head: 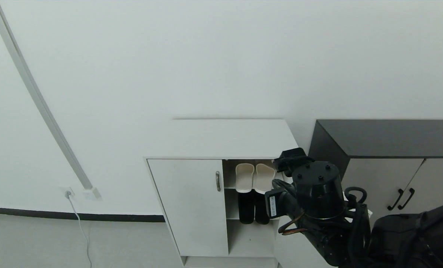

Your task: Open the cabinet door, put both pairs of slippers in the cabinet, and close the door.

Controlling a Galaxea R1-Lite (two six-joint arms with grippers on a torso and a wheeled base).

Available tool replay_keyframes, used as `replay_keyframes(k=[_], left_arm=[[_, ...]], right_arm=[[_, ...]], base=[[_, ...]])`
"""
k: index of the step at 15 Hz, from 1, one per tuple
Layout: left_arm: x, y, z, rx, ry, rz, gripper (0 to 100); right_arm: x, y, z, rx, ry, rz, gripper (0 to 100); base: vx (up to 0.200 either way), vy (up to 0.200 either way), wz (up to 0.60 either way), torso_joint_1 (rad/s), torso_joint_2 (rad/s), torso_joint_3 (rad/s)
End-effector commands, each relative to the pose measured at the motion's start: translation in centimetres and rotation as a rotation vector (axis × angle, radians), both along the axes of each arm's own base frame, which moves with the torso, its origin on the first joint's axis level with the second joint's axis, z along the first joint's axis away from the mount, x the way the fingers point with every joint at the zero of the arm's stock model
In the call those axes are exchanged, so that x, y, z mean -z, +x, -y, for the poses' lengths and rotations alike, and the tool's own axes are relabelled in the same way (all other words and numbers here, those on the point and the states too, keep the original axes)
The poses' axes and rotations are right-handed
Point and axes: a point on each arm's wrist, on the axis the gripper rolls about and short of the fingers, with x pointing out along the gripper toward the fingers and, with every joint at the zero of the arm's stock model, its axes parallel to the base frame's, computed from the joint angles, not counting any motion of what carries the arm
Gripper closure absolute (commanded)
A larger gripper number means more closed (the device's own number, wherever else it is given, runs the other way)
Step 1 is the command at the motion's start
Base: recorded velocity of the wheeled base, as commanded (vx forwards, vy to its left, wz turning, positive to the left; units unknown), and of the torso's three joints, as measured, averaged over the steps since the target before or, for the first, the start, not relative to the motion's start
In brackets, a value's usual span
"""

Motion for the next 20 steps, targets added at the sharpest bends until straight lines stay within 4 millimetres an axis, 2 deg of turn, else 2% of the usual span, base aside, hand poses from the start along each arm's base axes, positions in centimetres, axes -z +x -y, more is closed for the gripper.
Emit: replay_keyframes(k=[1,3,10,16,20], left_arm=[[0.0,0.01,0.0,-0.001,-0.001,-0.001,100],[0.0,0.01,0.0,-0.001,-0.001,-0.001,100],[0.0,0.01,0.0,-0.001,-0.001,-0.001,100],[0.0,0.01,-0.01,-0.004,-0.002,-0.002,100],[0.0,0.01,-0.01,-0.004,-0.002,-0.002,100]], right_arm=[[0.26,-0.15,0.25,0.0,-0.02,-0.003,100],[0.36,-0.17,0.28,0.0,-0.016,0.001,100],[0.57,-0.28,0.42,-0.004,-0.029,0.003,100],[0.56,-0.17,0.5,-0.003,-0.027,0.003,100],[0.67,-0.08,0.48,-0.002,-0.027,0.003,100]], base=[[0.0,0.0,0.0,0.183,-0.38,-0.222],[0.0,0.0,0.0,0.139,-0.32,-0.173],[0.0,0.0,0.0,0.005,-0.01,-0.005],[0.0,0.0,-0.6,0.003,0.0,0.001],[0.0,0.0,0.0,0.0,0.0,0.0]])
